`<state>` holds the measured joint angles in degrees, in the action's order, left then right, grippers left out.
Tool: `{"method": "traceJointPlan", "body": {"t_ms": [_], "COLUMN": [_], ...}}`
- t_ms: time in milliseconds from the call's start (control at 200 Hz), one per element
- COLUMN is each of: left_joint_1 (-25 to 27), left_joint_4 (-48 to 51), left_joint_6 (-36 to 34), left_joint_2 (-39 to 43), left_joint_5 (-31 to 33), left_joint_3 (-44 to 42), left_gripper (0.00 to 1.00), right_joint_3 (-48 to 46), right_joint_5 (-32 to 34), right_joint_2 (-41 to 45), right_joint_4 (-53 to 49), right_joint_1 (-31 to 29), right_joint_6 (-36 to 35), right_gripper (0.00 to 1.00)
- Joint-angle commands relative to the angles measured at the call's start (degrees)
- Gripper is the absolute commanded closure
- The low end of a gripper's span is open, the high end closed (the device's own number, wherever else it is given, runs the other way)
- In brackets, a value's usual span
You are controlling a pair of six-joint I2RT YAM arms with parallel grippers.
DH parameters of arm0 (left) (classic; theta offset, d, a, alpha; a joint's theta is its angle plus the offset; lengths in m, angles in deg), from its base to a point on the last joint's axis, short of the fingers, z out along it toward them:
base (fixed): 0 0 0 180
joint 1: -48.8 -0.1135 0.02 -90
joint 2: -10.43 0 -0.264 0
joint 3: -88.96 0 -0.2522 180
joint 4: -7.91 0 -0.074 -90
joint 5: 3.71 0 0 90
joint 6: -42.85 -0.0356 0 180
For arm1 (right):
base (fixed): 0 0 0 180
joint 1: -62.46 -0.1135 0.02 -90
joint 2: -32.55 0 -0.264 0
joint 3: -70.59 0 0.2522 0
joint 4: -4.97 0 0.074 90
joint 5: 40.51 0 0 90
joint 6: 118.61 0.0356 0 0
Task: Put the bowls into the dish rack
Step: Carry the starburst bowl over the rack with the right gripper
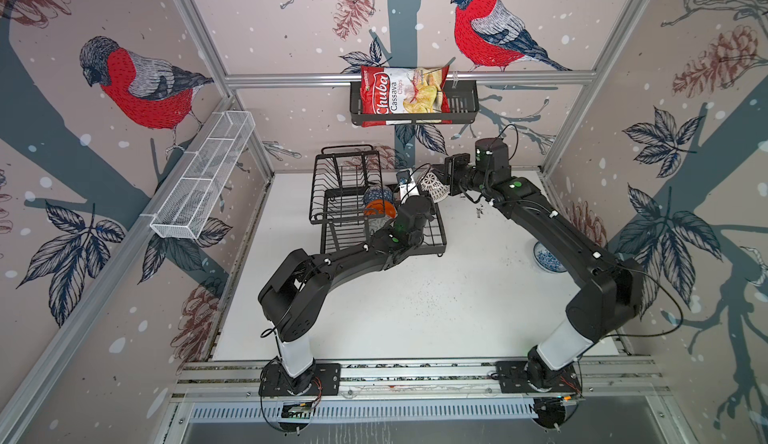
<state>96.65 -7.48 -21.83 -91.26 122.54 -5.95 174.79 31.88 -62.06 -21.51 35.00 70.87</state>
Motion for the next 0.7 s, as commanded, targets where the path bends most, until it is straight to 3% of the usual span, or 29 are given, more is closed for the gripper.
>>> {"method": "traceJointPlan", "body": {"t_ms": [0, 145, 200, 330, 410, 550, 695], "left_joint_1": [0.22, 0.29, 0.26, 0.03, -0.05, -0.26, -0.38], "left_joint_4": [-1.25, 1.98, 2.00, 3.64, 4.65, 5.94, 8.39], "left_joint_6": [0.49, 0.83, 0.94, 2.02, 2.64, 2.63, 3.67], "left_joint_2": [1.66, 1.65, 1.68, 1.55, 1.58, 1.69, 2.33], "left_joint_5": [-0.57, -1.50, -1.68, -2.45, -3.02, -3.89, -3.73], "left_joint_3": [1.01, 2.44, 2.39, 3.06, 3.49, 3.73, 3.77], "left_gripper": [1.00, 1.00, 0.92, 0.94, 0.80, 0.76, 0.56], "right_joint_3": [0.00, 2.10, 3.17, 3.49, 3.50, 3.78, 2.82], "right_joint_5": [2.30, 1.25, 1.01, 0.10, -0.13, -0.23, 0.09], "right_joint_2": [-0.50, -1.54, -2.01, -2.42, -2.39, -2.03, -0.99], "right_joint_4": [-0.27, 0.56, 0.17, 0.74, 1.61, 2.16, 3.09], "right_joint_1": [0.31, 0.42, 0.58, 0.85, 1.03, 1.75, 2.15], "right_joint_6": [-4.69, -7.23, -8.43, -9.45, -10.11, -11.64, -12.77], "right_gripper": [0.95, 0.99, 0.99, 1.00, 1.00, 1.00, 1.00]}}
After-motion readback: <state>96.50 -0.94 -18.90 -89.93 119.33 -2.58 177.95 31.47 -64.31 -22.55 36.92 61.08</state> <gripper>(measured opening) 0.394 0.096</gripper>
